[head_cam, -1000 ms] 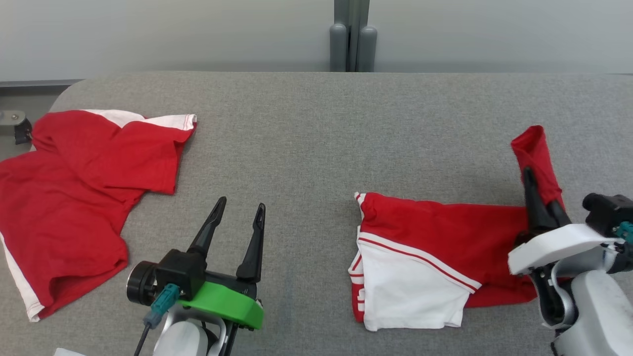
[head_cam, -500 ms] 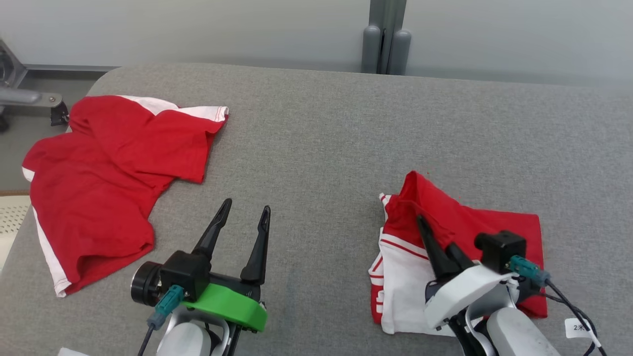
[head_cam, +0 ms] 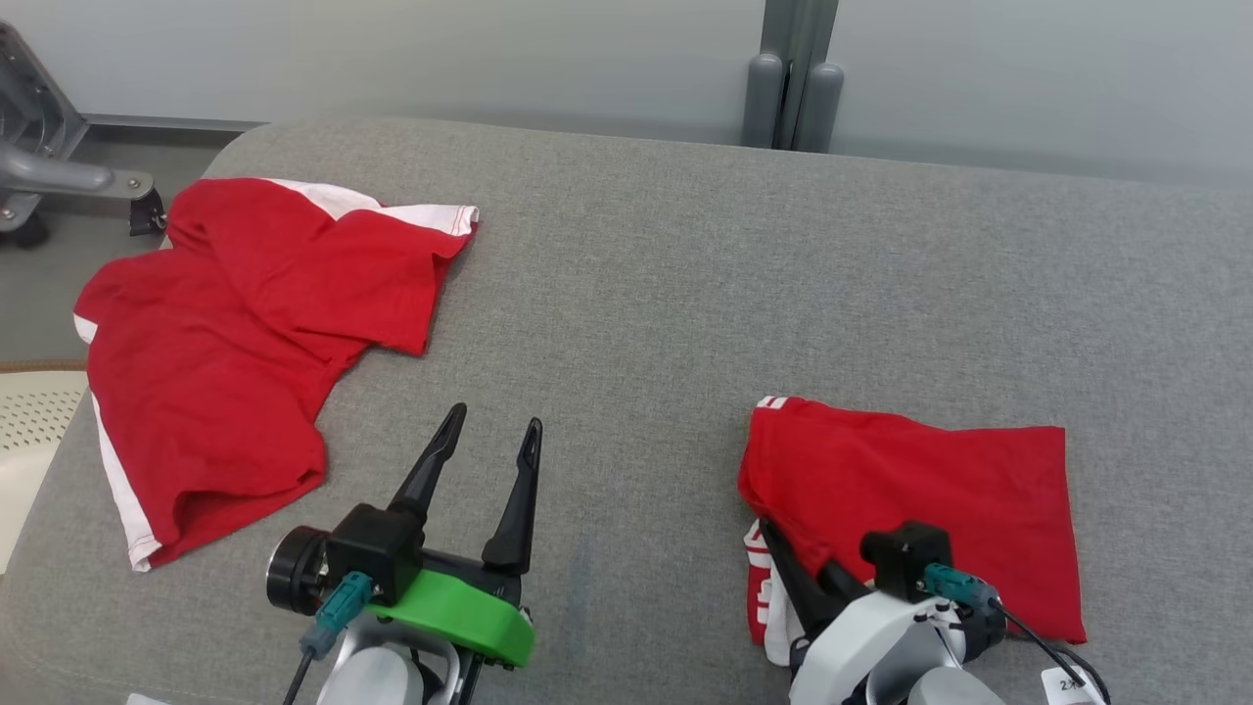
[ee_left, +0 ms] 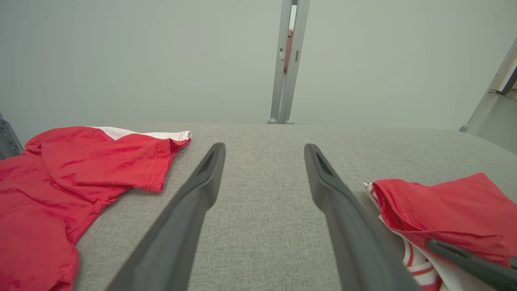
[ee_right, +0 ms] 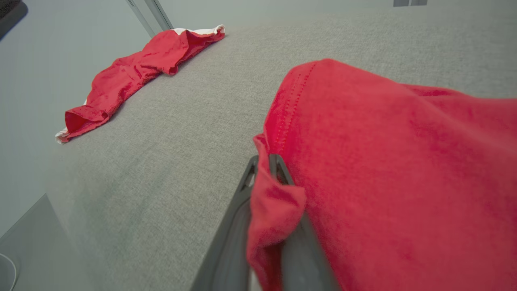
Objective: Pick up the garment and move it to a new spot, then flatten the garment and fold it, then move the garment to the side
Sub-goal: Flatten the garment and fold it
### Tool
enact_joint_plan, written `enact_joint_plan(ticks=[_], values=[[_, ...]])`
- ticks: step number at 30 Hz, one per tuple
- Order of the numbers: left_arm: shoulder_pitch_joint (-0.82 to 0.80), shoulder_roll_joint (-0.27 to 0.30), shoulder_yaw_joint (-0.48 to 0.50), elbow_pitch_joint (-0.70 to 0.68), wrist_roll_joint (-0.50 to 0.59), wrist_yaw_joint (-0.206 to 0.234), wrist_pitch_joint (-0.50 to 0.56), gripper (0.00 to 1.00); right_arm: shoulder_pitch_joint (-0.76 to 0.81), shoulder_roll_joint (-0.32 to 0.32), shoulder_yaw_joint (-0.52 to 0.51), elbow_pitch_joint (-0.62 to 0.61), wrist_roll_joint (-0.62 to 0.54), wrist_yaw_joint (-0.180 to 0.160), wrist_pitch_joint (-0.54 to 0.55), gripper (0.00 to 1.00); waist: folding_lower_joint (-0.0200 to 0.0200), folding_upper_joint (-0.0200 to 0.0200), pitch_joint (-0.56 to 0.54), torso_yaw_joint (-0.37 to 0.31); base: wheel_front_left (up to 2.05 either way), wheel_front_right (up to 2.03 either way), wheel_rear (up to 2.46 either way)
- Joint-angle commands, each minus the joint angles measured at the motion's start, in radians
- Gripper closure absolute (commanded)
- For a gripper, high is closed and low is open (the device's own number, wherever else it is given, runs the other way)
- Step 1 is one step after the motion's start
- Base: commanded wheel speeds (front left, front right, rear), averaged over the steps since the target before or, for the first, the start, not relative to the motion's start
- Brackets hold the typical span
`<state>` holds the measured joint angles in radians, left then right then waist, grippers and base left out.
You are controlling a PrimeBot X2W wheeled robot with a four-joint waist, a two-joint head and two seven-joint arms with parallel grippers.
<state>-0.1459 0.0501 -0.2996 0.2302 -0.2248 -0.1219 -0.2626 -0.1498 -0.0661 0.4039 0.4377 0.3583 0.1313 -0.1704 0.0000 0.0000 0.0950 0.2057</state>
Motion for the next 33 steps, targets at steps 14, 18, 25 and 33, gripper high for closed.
enact_joint_plan(ticks=[14,18,25,33], values=[[0.024,0.001,0.012,0.004,0.007,0.009,-0.003,0.0,-0.036,-0.004,-0.026,-0.08,0.015,-0.001,-0.068,0.0,0.0,0.0,-0.035,-0.058,0.0,0.0,0.0],[0.026,0.001,0.016,-0.002,0.006,0.009,-0.003,0.0,-0.037,-0.043,-0.104,-0.107,-0.072,-0.001,-0.086,0.0,0.0,0.0,-0.04,-0.072,0.0,0.0,0.0],[0.006,0.001,0.013,-0.024,-0.022,0.043,-0.003,0.0,-0.013,-0.073,-0.288,-0.177,-0.231,-0.001,-0.096,0.0,0.0,0.0,-0.039,-0.102,0.0,0.0,0.0],[0.027,0.001,0.027,-0.063,-0.027,0.071,-0.002,0.0,0.063,-0.057,-0.409,-0.359,-0.308,-0.001,-0.095,0.0,0.0,0.0,-0.021,-0.142,0.0,0.0,0.0]])
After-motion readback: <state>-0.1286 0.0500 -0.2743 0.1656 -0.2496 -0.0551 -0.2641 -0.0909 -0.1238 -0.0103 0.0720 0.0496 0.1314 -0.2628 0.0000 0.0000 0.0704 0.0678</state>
